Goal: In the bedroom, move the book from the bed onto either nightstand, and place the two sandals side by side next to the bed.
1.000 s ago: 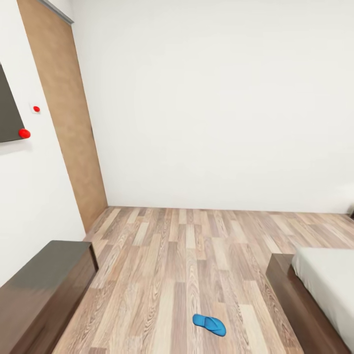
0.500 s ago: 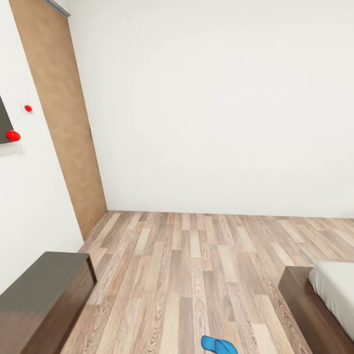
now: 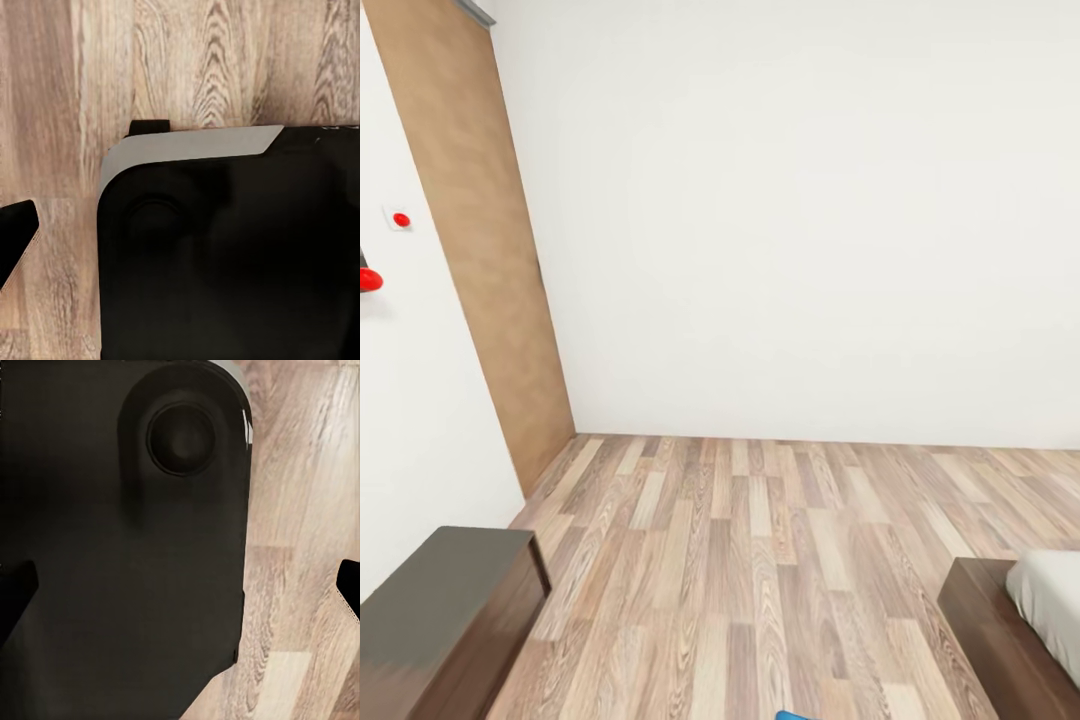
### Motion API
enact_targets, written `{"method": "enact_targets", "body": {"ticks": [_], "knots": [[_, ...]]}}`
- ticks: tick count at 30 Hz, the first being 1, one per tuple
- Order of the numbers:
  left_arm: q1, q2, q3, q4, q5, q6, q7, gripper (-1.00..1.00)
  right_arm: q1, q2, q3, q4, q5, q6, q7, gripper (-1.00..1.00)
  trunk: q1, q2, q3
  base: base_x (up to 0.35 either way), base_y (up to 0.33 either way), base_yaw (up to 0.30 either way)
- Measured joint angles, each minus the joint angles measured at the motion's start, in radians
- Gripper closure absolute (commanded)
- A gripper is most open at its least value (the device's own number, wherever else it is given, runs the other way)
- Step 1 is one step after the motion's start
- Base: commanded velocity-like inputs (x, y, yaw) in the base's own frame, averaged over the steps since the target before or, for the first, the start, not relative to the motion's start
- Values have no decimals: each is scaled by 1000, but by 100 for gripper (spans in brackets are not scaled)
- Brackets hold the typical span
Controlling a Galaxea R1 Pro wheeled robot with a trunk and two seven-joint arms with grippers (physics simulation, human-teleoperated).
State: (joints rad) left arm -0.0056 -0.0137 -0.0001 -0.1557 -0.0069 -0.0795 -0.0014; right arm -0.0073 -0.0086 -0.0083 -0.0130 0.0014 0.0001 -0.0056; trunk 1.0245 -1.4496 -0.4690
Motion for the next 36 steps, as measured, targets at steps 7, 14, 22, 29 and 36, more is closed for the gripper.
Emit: {"method": "enact_targets", "body": {"ticks": [7, 14, 22, 29, 36], "knots": [[0, 0, 0, 0, 0, 0, 0, -100, 0, 0, 0, 1, 0, 0, 0, -100, 0, 0, 0, 289, 0, 0], [0, 0, 0, 0, 0, 1, 0, -100, 0, 0, 0, 0, 0, 0, 0, -100, 0, 0, 0, 293, 0, 0], [0, -1, 0, 0, 0, 2, 0, -100, 0, 1, 0, 0, 0, 1, 0, -100, 0, 0, -1, 208, 0, -91], [0, -2, 0, 0, 0, 1, 0, -100, 0, 0, 0, 0, 0, 1, 0, -100, 1, 0, -3, 16, 0, -225], [0, -2, 0, 0, 0, 2, 0, -100, 0, 1, 0, 1, 0, 1, 0, -100, 1, 0, -4, 1, 0, -72]]}}
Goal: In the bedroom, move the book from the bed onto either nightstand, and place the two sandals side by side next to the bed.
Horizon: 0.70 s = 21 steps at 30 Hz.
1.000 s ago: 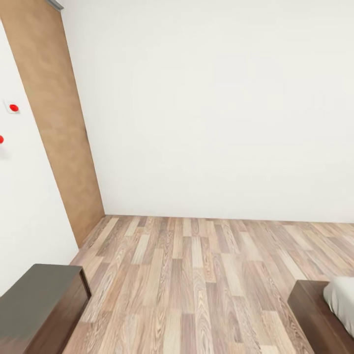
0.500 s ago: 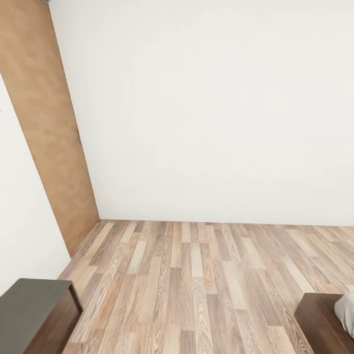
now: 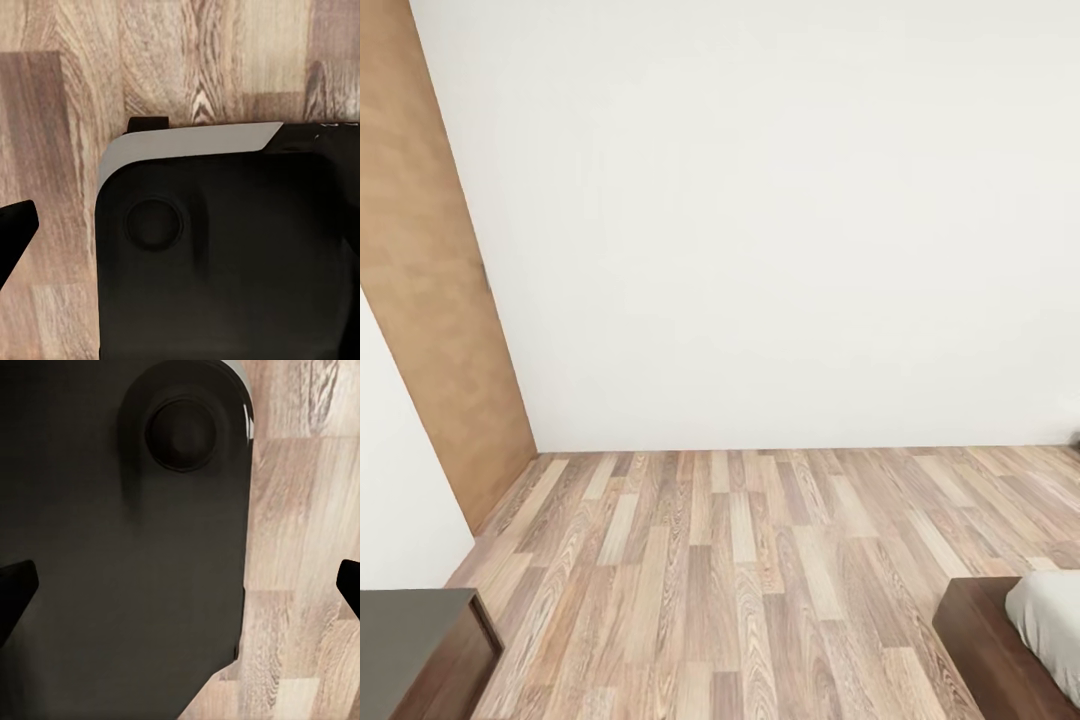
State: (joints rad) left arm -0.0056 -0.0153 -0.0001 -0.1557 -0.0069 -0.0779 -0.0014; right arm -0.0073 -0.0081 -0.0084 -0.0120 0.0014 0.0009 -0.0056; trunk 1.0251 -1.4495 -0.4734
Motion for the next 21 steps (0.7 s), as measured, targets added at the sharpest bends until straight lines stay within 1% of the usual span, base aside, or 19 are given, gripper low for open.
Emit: {"method": "enact_targets", "body": {"ticks": [5, 12, 16, 21], "knots": [[0, 0, 0, 0, 0, 0, 0, -100, 0, 0, 0, -1, 0, 0, 0, -100, 0, 0, 0, 89, 92, -5], [0, -1, 0, 0, 0, -1, 0, -100, 0, -1, 0, -1, 0, 0, 0, -100, 0, 0, 0, 199, 183, -1], [0, -1, 0, 0, 0, -1, 0, -100, 0, -1, 0, -1, 0, 0, 0, -100, 0, 0, 0, 88, 49, -15], [0, -2, 0, 0, 0, -2, 0, -100, 0, -1, 0, -1, 0, 0, 0, -100, 0, 0, 0, 14, 8, -198]]}}
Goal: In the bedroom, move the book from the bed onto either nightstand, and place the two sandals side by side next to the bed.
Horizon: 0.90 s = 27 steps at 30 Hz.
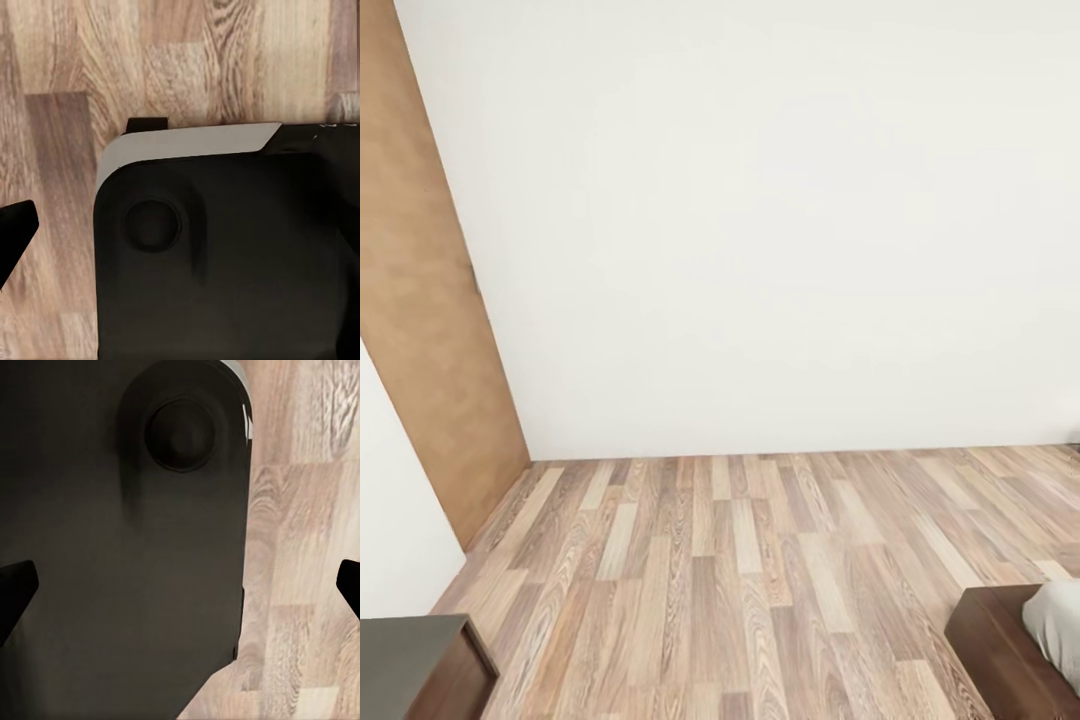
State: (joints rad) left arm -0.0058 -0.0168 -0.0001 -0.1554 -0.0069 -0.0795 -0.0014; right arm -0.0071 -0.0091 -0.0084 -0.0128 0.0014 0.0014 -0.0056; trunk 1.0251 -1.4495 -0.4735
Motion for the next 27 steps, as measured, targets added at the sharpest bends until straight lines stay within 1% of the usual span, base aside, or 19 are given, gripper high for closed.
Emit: {"method": "enact_targets", "body": {"ticks": [9, 15, 18, 27], "knots": [[0, 0, 0, 0, 0, 0, 0, -100, 0, 0, 0, 0, 0, 0, 0, -100, 0, 0, 0, 1, 0, -260], [0, 0, 0, 0, 0, 1, 0, -100, 0, 1, 0, 0, 0, 0, 0, -100, 0, 0, 0, 19, 0, -59], [0, 0, 0, -1, 0, 1, 0, -100, 0, 1, 1, 0, 0, 0, 0, -100, 0, 0, 0, 205, 0, -6], [0, -1, 0, 0, 0, 0, 0, -100, 0, 2, 1, 1, 0, 0, 0, -100, -1, 0, 0, 296, 0, -1]]}}
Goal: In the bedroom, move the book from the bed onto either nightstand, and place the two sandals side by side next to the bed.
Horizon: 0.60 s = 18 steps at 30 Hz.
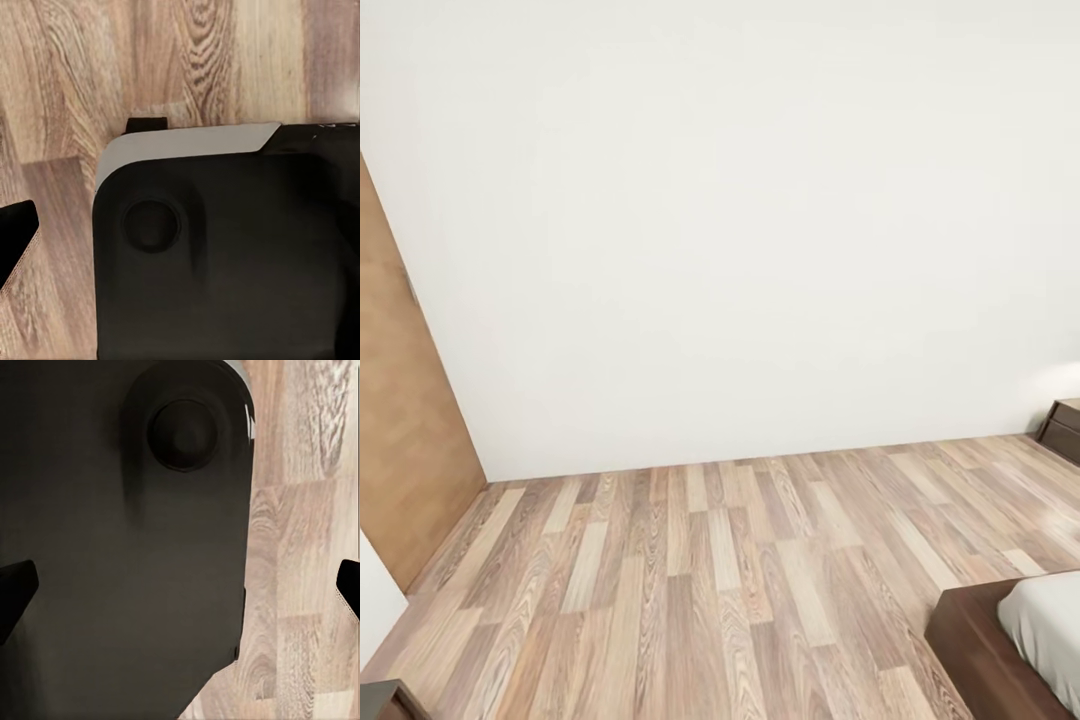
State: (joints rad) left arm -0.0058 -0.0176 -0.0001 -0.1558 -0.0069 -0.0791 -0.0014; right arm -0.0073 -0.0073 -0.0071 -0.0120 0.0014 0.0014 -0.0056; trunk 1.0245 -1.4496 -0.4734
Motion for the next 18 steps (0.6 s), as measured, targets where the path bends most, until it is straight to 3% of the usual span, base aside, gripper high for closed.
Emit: {"method": "enact_targets", "body": {"ticks": [18], "knots": [[0, -1, 0, 0, 0, 0, 0, -100, 0, -2, 0, 0, 0, 0, 0, -100, 1, 0, 0, 25, 0, 0]]}}
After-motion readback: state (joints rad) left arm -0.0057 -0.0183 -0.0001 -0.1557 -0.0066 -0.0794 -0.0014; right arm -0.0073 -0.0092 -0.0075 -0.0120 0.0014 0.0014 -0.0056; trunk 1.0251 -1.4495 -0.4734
